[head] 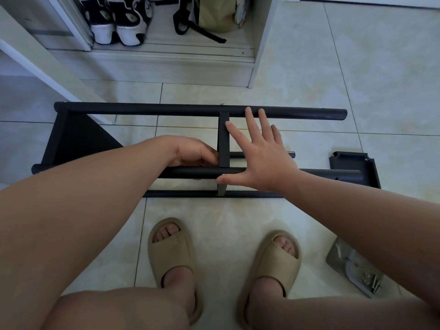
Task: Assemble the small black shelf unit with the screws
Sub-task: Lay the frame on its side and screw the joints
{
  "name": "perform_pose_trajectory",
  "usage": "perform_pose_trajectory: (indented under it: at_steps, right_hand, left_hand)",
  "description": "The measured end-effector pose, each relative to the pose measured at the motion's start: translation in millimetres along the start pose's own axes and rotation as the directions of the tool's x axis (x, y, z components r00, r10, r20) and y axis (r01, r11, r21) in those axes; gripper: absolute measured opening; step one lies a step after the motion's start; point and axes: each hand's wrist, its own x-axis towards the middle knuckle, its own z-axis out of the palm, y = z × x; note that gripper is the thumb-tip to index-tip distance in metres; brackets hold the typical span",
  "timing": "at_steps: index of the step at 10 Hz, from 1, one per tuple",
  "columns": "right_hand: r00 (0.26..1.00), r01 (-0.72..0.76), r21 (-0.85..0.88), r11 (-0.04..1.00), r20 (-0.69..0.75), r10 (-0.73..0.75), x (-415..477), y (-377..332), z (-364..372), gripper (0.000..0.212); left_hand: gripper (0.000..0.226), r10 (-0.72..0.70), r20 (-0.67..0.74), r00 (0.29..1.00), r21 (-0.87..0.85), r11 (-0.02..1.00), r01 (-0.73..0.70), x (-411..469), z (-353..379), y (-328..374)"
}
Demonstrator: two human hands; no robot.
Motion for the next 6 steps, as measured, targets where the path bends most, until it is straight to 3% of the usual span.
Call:
perform_pose_trajectory:
  at_steps: [1, 2, 4, 6]
  right_hand:
    - [1.000, 0.003, -0.001, 1.000, -0.004, -0.003, -0.1, 0.1, 0.4, 0.126]
    - [1.000, 0.003, 0.002, 1.000, -0.006, -0.003, -0.1, 0.3, -0.1, 0.125]
    - [1.000, 0.002, -0.002, 1.000, 0.000, -0.002, -0.8, -0.5, -1.2, 0.126]
    - [1.000, 0.000, 0.010, 1.000, 0.005, 0.000, -0.8, -0.7, -1.8, 0.126]
  left_hand:
    - [0.027, 0.030, 0.012, 0.999, -0.037, 0.999, -0.030, 1.4, -0.7, -0.3]
    - [0.030, -0.027, 0.014, 1.000, -0.052, 0.998, 0.028, 2.0, -0.7, 0.6]
    - [0.009, -0.078, -0.009, 0.997, 0.030, 0.996, 0.079, -0.2, 2.4, 2.8]
    - [0.016, -0.025, 0.056, 0.998, -0.040, 0.999, 0.027, -1.3, -0.4, 0.4]
